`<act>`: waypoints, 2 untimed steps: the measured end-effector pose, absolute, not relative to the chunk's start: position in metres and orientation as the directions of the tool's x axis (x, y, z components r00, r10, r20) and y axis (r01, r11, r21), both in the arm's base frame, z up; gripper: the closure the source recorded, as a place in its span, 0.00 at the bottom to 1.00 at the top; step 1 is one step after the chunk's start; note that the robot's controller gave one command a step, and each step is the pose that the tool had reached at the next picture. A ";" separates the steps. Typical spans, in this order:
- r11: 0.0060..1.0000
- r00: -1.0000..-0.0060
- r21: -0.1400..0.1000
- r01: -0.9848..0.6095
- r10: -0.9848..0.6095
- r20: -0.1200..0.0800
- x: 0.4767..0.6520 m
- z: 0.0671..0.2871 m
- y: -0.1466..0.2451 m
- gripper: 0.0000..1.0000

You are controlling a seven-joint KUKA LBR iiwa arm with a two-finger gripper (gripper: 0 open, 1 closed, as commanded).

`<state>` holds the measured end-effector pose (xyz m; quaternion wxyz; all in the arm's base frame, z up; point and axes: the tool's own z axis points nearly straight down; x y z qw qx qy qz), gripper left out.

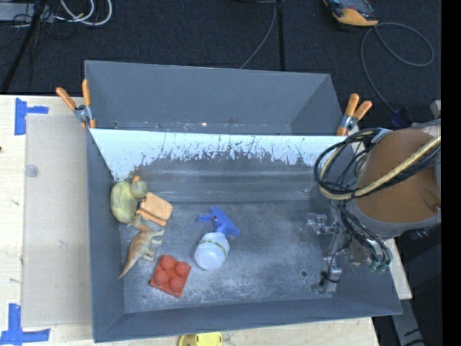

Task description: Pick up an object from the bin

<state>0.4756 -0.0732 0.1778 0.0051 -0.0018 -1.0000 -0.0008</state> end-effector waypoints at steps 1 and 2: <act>1.000 -1.000 0.000 0.000 0.000 0.002 0.477 0.182 -0.073 0.00; 0.996 -0.996 0.001 -0.091 -0.091 0.002 0.516 0.123 -0.036 0.00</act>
Offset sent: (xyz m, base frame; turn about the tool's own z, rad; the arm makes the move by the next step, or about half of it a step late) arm 0.0705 0.0713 -0.1078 -0.1731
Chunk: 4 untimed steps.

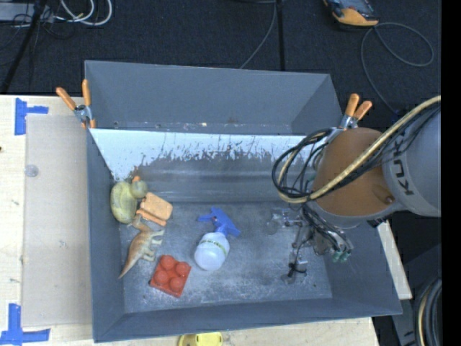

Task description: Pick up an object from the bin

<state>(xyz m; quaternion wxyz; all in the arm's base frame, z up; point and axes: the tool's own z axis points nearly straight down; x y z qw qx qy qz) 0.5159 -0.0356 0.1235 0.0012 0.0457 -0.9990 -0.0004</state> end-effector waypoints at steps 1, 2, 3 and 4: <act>0.979 -0.979 0.001 -0.203 -0.203 0.005 0.513 0.124 0.048 0.00; 0.999 -0.999 0.004 -0.043 -0.043 0.002 0.554 0.108 0.043 0.00; 0.989 -0.989 0.001 -0.149 -0.149 0.005 0.556 0.093 0.052 0.00; 0.806 -0.806 -0.003 -0.591 -0.591 -0.018 0.552 0.074 0.080 1.00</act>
Offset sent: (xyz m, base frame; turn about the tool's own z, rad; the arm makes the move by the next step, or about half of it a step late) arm 0.0548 0.0557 -0.0235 0.1015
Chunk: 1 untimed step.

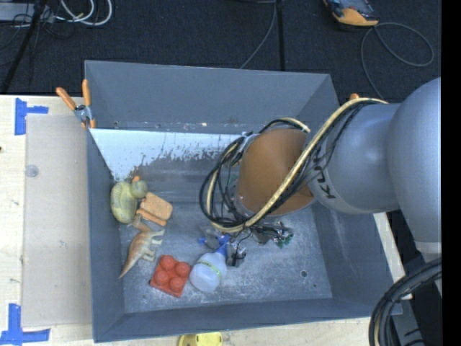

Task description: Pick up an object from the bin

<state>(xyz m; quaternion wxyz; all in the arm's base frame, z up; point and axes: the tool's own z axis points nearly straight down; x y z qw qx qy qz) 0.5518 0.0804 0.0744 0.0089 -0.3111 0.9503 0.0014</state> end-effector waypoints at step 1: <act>0.806 -0.806 -0.003 -0.591 -0.591 -0.018 0.552 0.074 0.080 1.00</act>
Offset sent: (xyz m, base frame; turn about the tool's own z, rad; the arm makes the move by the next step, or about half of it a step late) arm -0.0001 0.0000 0.0055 0.0000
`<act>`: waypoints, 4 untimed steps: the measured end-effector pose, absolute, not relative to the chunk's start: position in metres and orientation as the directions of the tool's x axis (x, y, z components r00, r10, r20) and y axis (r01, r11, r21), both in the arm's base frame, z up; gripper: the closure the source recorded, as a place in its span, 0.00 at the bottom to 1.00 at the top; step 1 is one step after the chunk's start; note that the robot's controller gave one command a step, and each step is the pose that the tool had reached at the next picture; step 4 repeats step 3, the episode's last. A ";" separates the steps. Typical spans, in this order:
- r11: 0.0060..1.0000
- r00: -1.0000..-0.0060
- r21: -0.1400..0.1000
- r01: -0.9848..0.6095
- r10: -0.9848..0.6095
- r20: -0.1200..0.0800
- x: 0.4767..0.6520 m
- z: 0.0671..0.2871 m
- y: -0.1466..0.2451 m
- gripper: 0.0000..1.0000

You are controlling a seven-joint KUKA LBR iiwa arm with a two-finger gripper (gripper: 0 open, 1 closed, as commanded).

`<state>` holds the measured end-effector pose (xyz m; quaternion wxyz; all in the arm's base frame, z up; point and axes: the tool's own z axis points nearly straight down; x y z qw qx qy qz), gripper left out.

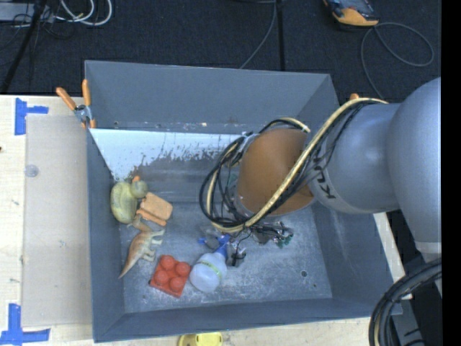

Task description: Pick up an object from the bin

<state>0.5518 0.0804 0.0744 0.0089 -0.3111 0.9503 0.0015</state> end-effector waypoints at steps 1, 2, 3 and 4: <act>0.806 -0.806 -0.003 -0.591 -0.591 -0.018 0.552 0.075 0.080 1.00; 0.806 -0.806 -0.002 -0.592 -0.592 -0.016 0.551 0.077 0.081 1.00; 0.806 -0.806 0.002 -0.592 -0.592 -0.009 0.549 0.084 0.081 1.00; 0.806 -0.806 0.002 -0.592 -0.592 -0.009 0.549 0.084 0.081 1.00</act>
Offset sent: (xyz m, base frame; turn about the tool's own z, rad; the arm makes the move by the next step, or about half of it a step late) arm 0.0001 0.0000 0.0122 0.0000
